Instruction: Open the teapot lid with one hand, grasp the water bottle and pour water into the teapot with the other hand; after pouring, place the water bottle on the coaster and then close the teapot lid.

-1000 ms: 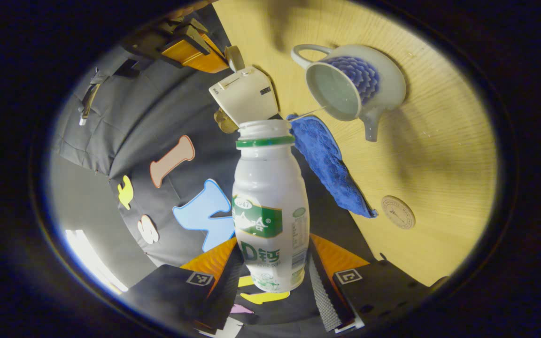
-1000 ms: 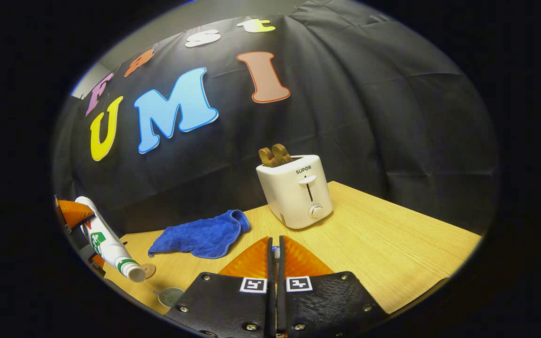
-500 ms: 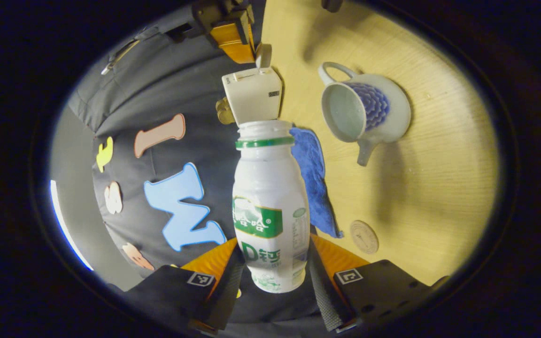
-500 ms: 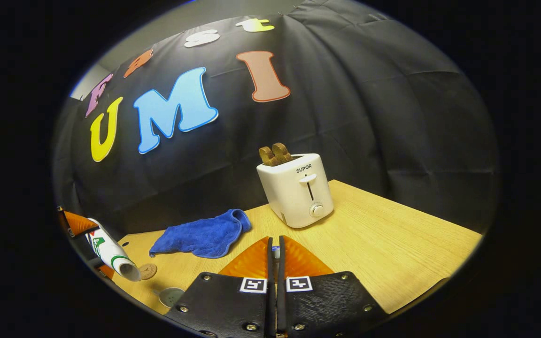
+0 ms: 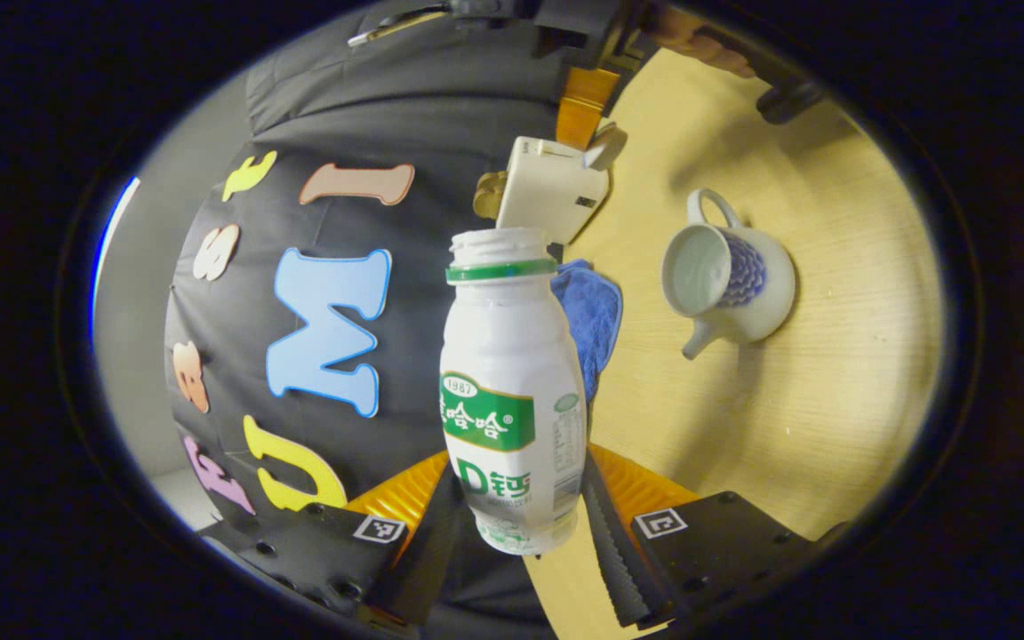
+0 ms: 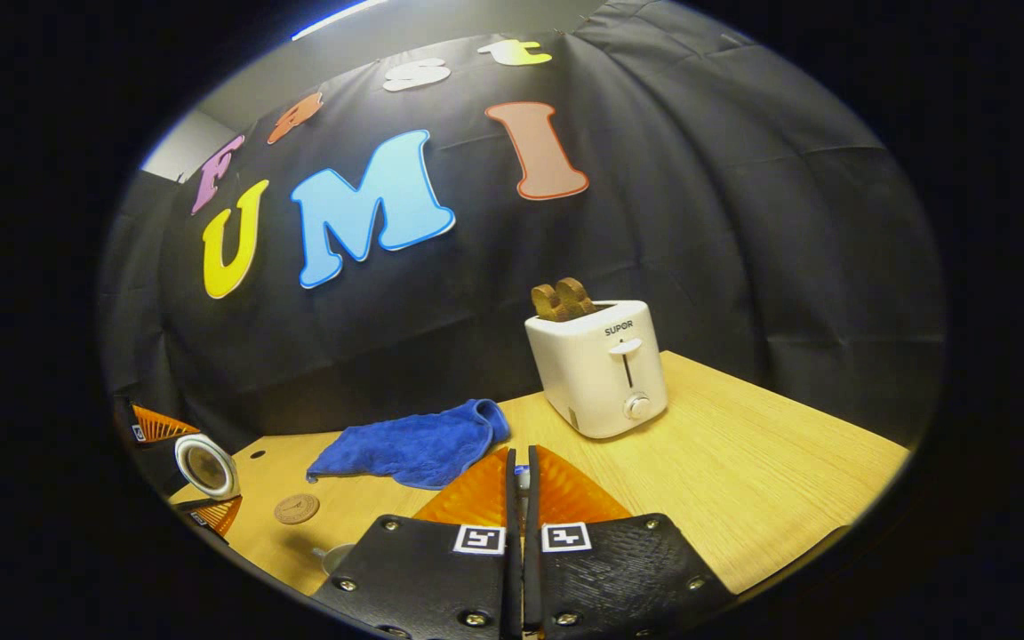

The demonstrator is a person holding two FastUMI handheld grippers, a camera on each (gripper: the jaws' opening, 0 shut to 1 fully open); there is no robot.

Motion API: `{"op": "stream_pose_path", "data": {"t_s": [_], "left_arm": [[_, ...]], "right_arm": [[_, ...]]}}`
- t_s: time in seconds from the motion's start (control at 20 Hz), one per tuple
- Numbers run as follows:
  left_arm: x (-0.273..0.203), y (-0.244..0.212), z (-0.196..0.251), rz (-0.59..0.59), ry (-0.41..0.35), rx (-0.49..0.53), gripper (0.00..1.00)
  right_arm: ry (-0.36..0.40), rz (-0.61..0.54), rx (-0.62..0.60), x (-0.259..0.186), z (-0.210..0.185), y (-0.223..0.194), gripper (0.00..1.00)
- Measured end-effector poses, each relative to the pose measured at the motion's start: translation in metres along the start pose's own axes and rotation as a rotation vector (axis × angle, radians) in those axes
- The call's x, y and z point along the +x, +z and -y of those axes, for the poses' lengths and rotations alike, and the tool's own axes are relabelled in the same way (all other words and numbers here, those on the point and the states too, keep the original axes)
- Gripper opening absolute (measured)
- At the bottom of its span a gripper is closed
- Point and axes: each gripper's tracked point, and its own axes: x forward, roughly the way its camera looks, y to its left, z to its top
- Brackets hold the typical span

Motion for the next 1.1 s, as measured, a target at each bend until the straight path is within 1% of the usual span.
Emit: {"op": "stream_pose_path", "data": {"t_s": [0.05,0.15,0.2,0.3,0.35,0.4,0.45,0.6,0.65,0.7,0.75,0.85,0.9,0.95,1.05,1.1], "left_arm": [[-0.001,-0.003,-0.002,0.000,0.004,-0.054,0.78],[-0.001,-0.011,-0.008,-0.006,0.016,-0.148,0.82],[-0.001,-0.015,-0.009,-0.012,0.020,-0.191,0.78],[-0.003,-0.029,-0.006,-0.032,0.021,-0.282,0.78],[-0.006,-0.037,-0.002,-0.045,0.018,-0.335,0.84],[-0.009,-0.046,0.001,-0.056,0.014,-0.389,0.85],[-0.008,-0.052,0.003,-0.064,0.012,-0.438,0.78],[-0.001,-0.069,0.000,-0.091,0.007,-0.617,0.78],[-0.001,-0.073,-0.001,-0.097,0.006,-0.669,0.85],[0.001,-0.079,-0.002,-0.107,0.008,-0.727,0.78],[0.002,-0.084,-0.005,-0.113,0.011,-0.780,0.78],[0.006,-0.094,-0.011,-0.122,0.022,-0.858,0.78],[0.009,-0.098,-0.017,-0.125,0.033,-0.886,0.84],[0.010,-0.103,-0.021,-0.125,0.043,-0.910,0.78],[0.007,-0.117,-0.028,-0.132,0.090,-0.966,0.78],[0.007,-0.122,-0.028,-0.132,0.099,-1.004,0.78]], "right_arm": [[0.025,0.004,0.000,-0.001,-0.006,0.000,0.01],[0.077,0.011,0.000,-0.002,-0.017,0.001,0.01],[0.104,0.016,-0.005,-0.002,-0.024,0.001,0.01],[0.163,0.029,-0.029,-0.006,-0.038,0.003,0.01],[0.193,0.033,-0.045,-0.008,-0.047,0.002,0.00],[0.224,0.032,-0.061,-0.010,-0.054,0.002,0.01],[0.259,0.030,-0.076,-0.012,-0.063,0.000,0.00],[0.360,0.005,-0.132,-0.019,-0.090,-0.010,0.01],[0.393,-0.006,-0.156,-0.022,-0.099,-0.016,0.01],[0.423,-0.017,-0.182,-0.025,-0.107,-0.020,0.01],[0.448,-0.030,-0.209,-0.026,-0.113,-0.027,0.00],[0.484,-0.052,-0.257,-0.029,-0.121,-0.036,0.01],[0.498,-0.063,-0.276,-0.030,-0.124,-0.041,0.01],[0.509,-0.074,-0.294,-0.031,-0.126,-0.045,0.01],[0.516,-0.091,-0.325,-0.031,-0.125,-0.051,0.01],[0.520,-0.097,-0.331,-0.031,-0.125,-0.053,0.01]]}}
